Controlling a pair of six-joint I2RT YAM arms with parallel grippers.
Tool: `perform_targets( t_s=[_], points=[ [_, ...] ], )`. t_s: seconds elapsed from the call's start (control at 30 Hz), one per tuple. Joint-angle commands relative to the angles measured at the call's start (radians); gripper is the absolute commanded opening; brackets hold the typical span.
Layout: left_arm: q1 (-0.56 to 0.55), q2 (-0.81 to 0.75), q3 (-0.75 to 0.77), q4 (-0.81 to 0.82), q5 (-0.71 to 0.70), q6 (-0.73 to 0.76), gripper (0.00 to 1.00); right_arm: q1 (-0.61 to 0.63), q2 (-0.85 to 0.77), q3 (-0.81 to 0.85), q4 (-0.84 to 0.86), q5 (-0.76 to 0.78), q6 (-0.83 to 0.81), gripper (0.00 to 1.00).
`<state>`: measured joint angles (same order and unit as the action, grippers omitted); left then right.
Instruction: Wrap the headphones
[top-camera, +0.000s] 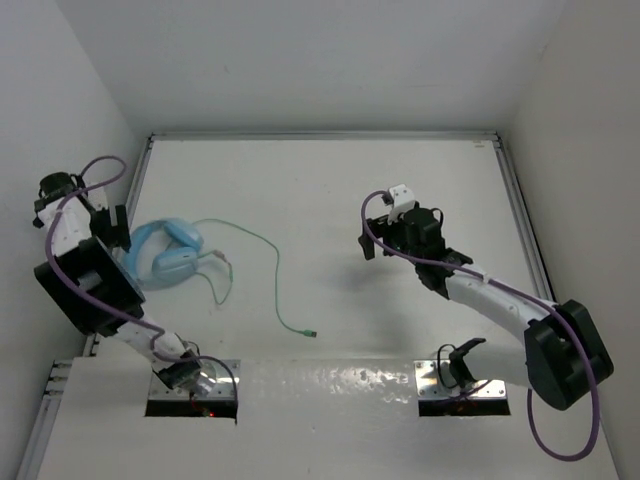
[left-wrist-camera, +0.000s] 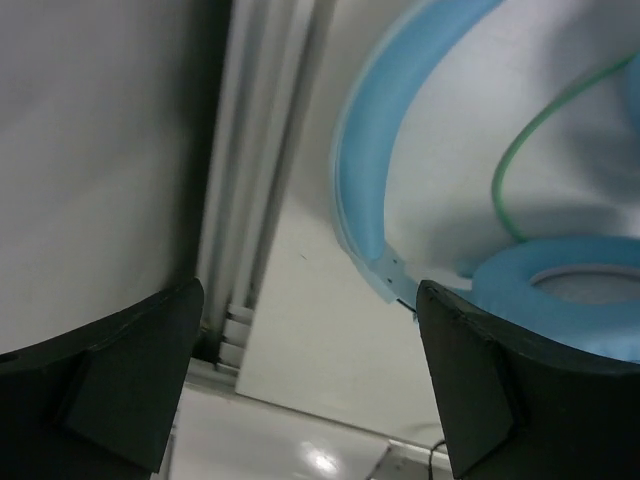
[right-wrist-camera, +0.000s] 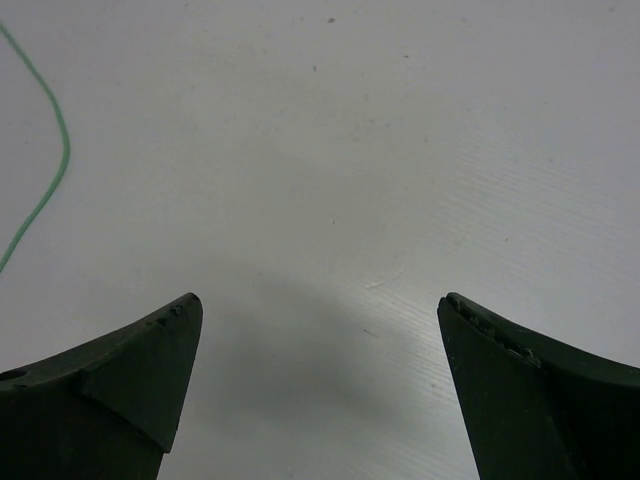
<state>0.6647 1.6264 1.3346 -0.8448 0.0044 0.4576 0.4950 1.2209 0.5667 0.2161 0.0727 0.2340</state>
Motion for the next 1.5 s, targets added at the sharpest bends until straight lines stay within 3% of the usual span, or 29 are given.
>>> perform_targets(
  t_s=[0.0, 0.1, 0.27, 0.4, 0.63, 0.7, 0.83, 0.9, 0.97, 1.0, 1.03, 1.07, 1.1, 1.13, 1.2, 1.3, 1.4, 1.47],
  points=[
    [0.076, 0.079, 0.049, -0.16, 0.127, -0.01, 0.85, 0.013, 0.002, 0.036, 0.028, -0.062, -0.025, 0.99],
    [0.084, 0.119, 0.006, -0.139, 0.2, -0.016, 0.83, 0.023, 0.003, 0.033, 0.017, -0.06, -0.042, 0.99],
    [0.084, 0.208, -0.032, 0.021, 0.083, -0.071, 0.81, 0.028, 0.006, 0.038, 0.009, -0.059, -0.033, 0.99],
    [0.075, 0.302, -0.009, 0.032, 0.153, -0.092, 0.61, 0.028, 0.006, 0.047, 0.006, -0.054, -0.022, 0.99],
    [-0.007, 0.359, -0.005, 0.038, 0.152, -0.083, 0.28, 0.033, 0.003, 0.061, -0.017, -0.036, -0.015, 0.99],
    [-0.045, 0.351, 0.003, 0.026, 0.161, -0.079, 0.01, 0.034, 0.003, 0.065, -0.03, -0.036, -0.016, 0.99],
    [-0.108, 0.296, 0.107, -0.071, 0.261, -0.094, 0.0, 0.036, 0.003, 0.078, -0.05, -0.042, -0.038, 0.96],
    [-0.14, 0.282, 0.211, -0.179, 0.355, -0.102, 0.0, 0.034, 0.003, 0.096, -0.058, -0.042, -0.062, 0.96],
    [-0.197, 0.26, 0.413, -0.236, 0.437, -0.131, 0.0, 0.036, 0.005, 0.125, -0.063, -0.05, -0.105, 0.96],
    [-0.25, 0.257, 0.414, -0.278, 0.448, -0.141, 0.0, 0.036, 0.008, 0.137, -0.064, -0.054, -0.122, 0.96],
    [-0.282, 0.239, 0.631, -0.286, 0.453, -0.152, 0.0, 0.037, 0.009, 0.15, -0.066, -0.069, -0.154, 0.91],
    [-0.351, 0.198, 0.708, -0.263, 0.41, -0.171, 0.0, 0.034, 0.017, 0.18, -0.076, -0.108, -0.197, 0.71],
    [-0.375, 0.173, 0.727, -0.238, 0.401, -0.183, 0.0, 0.033, 0.026, 0.202, -0.09, -0.138, -0.223, 0.71],
    [-0.393, 0.147, 0.741, -0.212, 0.431, -0.198, 0.0, 0.033, 0.038, 0.257, -0.109, -0.167, -0.251, 0.56],
    [-0.427, 0.11, 0.819, -0.143, 0.453, -0.25, 0.0, 0.033, 0.081, 0.318, -0.151, -0.212, -0.283, 0.5],
    [-0.439, 0.13, 0.952, -0.129, 0.465, -0.342, 0.0, 0.031, 0.136, 0.383, -0.098, -0.257, -0.271, 0.73],
    [-0.444, 0.095, 0.983, -0.041, 0.474, -0.442, 0.0, 0.034, 0.176, 0.368, 0.04, -0.319, -0.242, 0.84],
    [-0.448, 0.061, 0.963, 0.022, 0.473, -0.489, 0.0, 0.037, 0.224, 0.34, 0.116, -0.361, -0.178, 0.86]
  ],
)
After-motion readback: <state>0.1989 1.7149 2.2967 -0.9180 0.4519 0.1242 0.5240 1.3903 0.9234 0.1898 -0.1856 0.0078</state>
